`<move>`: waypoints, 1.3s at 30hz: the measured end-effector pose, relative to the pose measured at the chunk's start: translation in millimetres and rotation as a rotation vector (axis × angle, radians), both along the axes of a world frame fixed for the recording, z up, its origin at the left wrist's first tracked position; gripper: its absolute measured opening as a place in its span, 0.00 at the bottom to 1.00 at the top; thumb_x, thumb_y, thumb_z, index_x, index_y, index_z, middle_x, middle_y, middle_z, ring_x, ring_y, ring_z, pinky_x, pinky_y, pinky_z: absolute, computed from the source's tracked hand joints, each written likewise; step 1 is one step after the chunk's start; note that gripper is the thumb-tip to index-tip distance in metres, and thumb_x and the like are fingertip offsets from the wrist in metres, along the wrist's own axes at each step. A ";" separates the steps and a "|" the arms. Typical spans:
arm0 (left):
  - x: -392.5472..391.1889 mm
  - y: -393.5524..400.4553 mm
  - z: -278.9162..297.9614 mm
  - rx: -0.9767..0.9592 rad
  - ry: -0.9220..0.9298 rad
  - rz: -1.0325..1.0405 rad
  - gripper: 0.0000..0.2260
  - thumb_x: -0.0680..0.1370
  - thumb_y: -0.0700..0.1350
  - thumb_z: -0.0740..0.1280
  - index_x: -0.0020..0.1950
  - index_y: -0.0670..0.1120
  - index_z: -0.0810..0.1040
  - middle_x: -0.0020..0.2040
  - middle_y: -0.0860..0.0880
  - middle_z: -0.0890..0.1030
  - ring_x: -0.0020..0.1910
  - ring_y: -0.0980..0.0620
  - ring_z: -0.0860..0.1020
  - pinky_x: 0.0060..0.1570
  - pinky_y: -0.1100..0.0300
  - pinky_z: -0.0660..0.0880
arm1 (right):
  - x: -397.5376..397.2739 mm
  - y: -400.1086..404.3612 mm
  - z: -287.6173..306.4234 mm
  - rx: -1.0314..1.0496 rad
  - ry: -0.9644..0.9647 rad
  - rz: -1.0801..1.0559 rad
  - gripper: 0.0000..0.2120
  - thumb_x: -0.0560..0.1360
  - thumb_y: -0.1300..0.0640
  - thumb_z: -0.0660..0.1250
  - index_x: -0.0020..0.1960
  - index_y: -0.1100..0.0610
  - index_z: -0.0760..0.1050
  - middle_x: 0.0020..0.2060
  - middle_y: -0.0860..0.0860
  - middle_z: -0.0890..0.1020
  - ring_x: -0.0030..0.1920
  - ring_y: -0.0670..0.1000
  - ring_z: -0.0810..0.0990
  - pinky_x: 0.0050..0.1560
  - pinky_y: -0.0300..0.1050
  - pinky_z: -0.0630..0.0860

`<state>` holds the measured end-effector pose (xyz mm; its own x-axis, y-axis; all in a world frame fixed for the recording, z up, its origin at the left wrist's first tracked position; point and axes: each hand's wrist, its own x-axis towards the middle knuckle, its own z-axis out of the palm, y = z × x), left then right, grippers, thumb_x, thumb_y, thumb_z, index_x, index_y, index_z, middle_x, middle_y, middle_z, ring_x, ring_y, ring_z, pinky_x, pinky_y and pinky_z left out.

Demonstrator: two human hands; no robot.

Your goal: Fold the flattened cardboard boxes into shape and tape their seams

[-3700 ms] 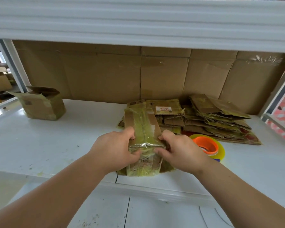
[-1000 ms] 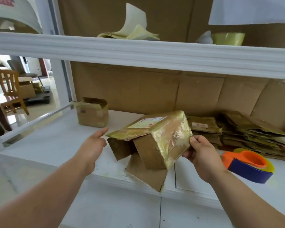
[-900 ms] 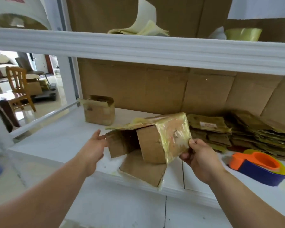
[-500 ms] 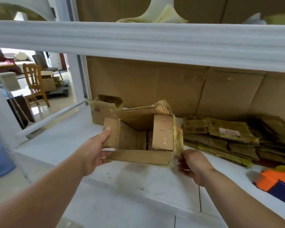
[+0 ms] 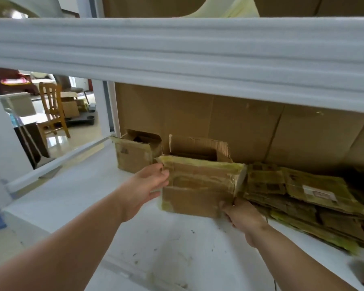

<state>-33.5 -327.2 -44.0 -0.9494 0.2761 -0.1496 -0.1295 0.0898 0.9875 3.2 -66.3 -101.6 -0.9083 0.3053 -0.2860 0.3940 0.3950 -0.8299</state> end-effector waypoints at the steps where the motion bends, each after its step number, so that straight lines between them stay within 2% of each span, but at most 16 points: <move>1: -7.6 -0.7 -3.2 -0.027 0.021 -0.008 0.28 0.78 0.50 0.70 0.77 0.54 0.65 0.72 0.53 0.72 0.67 0.51 0.74 0.71 0.51 0.68 | -5.7 -2.5 -0.7 0.019 0.034 -0.011 0.19 0.79 0.49 0.66 0.66 0.55 0.67 0.49 0.52 0.77 0.45 0.52 0.76 0.43 0.45 0.73; 2: -16.4 -2.8 -6.2 -0.054 0.041 -0.013 0.30 0.78 0.50 0.71 0.77 0.56 0.64 0.73 0.53 0.70 0.69 0.50 0.73 0.73 0.49 0.66 | -11.2 -5.6 -1.0 0.004 0.064 -0.024 0.21 0.79 0.49 0.66 0.68 0.52 0.63 0.52 0.53 0.78 0.48 0.54 0.78 0.46 0.47 0.75; 4: -33.5 -8.0 -11.0 -0.124 0.079 -0.029 0.35 0.75 0.52 0.73 0.78 0.60 0.60 0.76 0.55 0.66 0.72 0.49 0.69 0.75 0.46 0.62 | -20.7 -16.0 0.7 -0.059 0.083 -0.031 0.24 0.78 0.51 0.67 0.67 0.44 0.56 0.53 0.54 0.79 0.50 0.56 0.80 0.49 0.50 0.78; 6: -48.2 -12.6 -14.4 -0.167 0.109 -0.059 0.38 0.77 0.51 0.71 0.80 0.60 0.53 0.76 0.58 0.63 0.73 0.50 0.67 0.75 0.50 0.59 | -31.1 -29.9 1.2 -0.048 0.083 -0.021 0.23 0.78 0.52 0.66 0.63 0.44 0.54 0.50 0.55 0.79 0.47 0.54 0.80 0.48 0.51 0.78; 8: -62.1 -17.7 -18.5 -0.174 0.132 -0.087 0.36 0.80 0.46 0.69 0.80 0.58 0.50 0.73 0.58 0.65 0.72 0.53 0.69 0.69 0.56 0.64 | -42.9 -44.6 0.3 -0.025 0.088 -0.036 0.21 0.77 0.52 0.66 0.62 0.47 0.56 0.47 0.55 0.81 0.45 0.54 0.81 0.49 0.54 0.80; 11: -86.1 -32.7 -29.0 -0.278 0.173 -0.103 0.24 0.80 0.45 0.67 0.73 0.53 0.60 0.64 0.53 0.74 0.65 0.53 0.74 0.59 0.60 0.69 | -57.7 -61.2 2.3 -0.042 0.070 -0.031 0.19 0.78 0.54 0.66 0.63 0.47 0.59 0.46 0.55 0.80 0.44 0.52 0.79 0.47 0.52 0.78; 12: -93.0 -37.5 -30.3 -0.295 0.181 -0.123 0.23 0.80 0.44 0.67 0.72 0.53 0.62 0.63 0.53 0.75 0.64 0.54 0.74 0.59 0.60 0.70 | -61.8 -64.5 3.4 -0.045 0.072 -0.038 0.18 0.78 0.55 0.65 0.63 0.47 0.60 0.46 0.55 0.80 0.45 0.53 0.79 0.49 0.51 0.78; 16: -115.9 -48.7 -28.4 -0.277 0.151 -0.189 0.28 0.80 0.47 0.67 0.78 0.57 0.59 0.70 0.55 0.72 0.69 0.54 0.70 0.69 0.54 0.65 | -76.5 -75.1 4.2 -0.080 0.060 -0.048 0.21 0.77 0.58 0.66 0.65 0.47 0.62 0.50 0.53 0.80 0.52 0.54 0.79 0.60 0.55 0.78; 19: -133.9 -55.1 -24.0 -0.289 0.109 -0.211 0.35 0.78 0.53 0.69 0.80 0.61 0.52 0.77 0.57 0.62 0.75 0.50 0.63 0.75 0.45 0.59 | -87.1 -84.0 5.6 -0.100 0.073 -0.036 0.25 0.76 0.56 0.68 0.68 0.46 0.63 0.56 0.49 0.76 0.58 0.54 0.76 0.64 0.54 0.76; 21: -146.5 -57.9 -22.6 -0.313 0.095 -0.219 0.36 0.78 0.54 0.69 0.80 0.62 0.51 0.79 0.56 0.58 0.76 0.49 0.61 0.76 0.43 0.59 | -93.9 -87.4 7.7 -0.097 0.079 -0.033 0.29 0.74 0.54 0.69 0.73 0.46 0.62 0.63 0.52 0.74 0.63 0.56 0.74 0.66 0.54 0.74; 23: -154.5 -58.0 -21.7 -0.322 0.106 -0.238 0.34 0.79 0.52 0.68 0.79 0.63 0.52 0.80 0.57 0.57 0.77 0.48 0.61 0.76 0.43 0.58 | -96.3 -90.1 10.4 -0.154 0.104 -0.002 0.28 0.75 0.53 0.67 0.73 0.46 0.62 0.66 0.53 0.75 0.67 0.57 0.73 0.70 0.54 0.70; 25: -158.7 -54.5 -23.6 -0.341 0.109 -0.263 0.34 0.79 0.53 0.69 0.79 0.65 0.53 0.80 0.59 0.52 0.78 0.49 0.57 0.76 0.43 0.57 | -94.6 -89.7 10.8 -0.163 0.142 0.004 0.27 0.78 0.58 0.65 0.73 0.44 0.60 0.69 0.53 0.73 0.69 0.57 0.71 0.70 0.51 0.68; 27: -158.2 -50.9 -27.7 -0.414 0.115 -0.270 0.36 0.77 0.55 0.70 0.79 0.63 0.52 0.81 0.59 0.46 0.80 0.48 0.53 0.76 0.44 0.57 | -91.1 -86.5 9.7 -0.085 0.124 0.003 0.31 0.79 0.63 0.62 0.77 0.46 0.57 0.71 0.53 0.71 0.69 0.56 0.72 0.66 0.50 0.70; 30: -150.6 -44.1 -31.8 -0.482 0.135 -0.254 0.39 0.76 0.58 0.70 0.80 0.61 0.50 0.81 0.59 0.40 0.80 0.47 0.50 0.76 0.43 0.57 | -81.6 -78.6 7.4 0.036 0.060 0.000 0.31 0.78 0.61 0.64 0.78 0.46 0.60 0.72 0.50 0.71 0.68 0.53 0.72 0.64 0.45 0.72; 36: -128.2 -20.8 -29.6 -0.510 0.149 -0.111 0.37 0.78 0.60 0.66 0.80 0.62 0.47 0.80 0.56 0.38 0.80 0.41 0.50 0.73 0.41 0.58 | -45.5 -49.0 16.8 0.278 0.077 0.041 0.24 0.80 0.57 0.63 0.75 0.50 0.67 0.69 0.50 0.74 0.67 0.52 0.74 0.64 0.45 0.74; 39: -118.8 -3.8 -34.3 -0.504 0.150 0.020 0.37 0.77 0.64 0.64 0.80 0.60 0.47 0.81 0.52 0.42 0.78 0.38 0.55 0.72 0.38 0.62 | -21.8 -21.1 21.3 0.379 0.078 0.046 0.21 0.81 0.58 0.61 0.73 0.53 0.69 0.69 0.51 0.75 0.68 0.51 0.74 0.66 0.45 0.72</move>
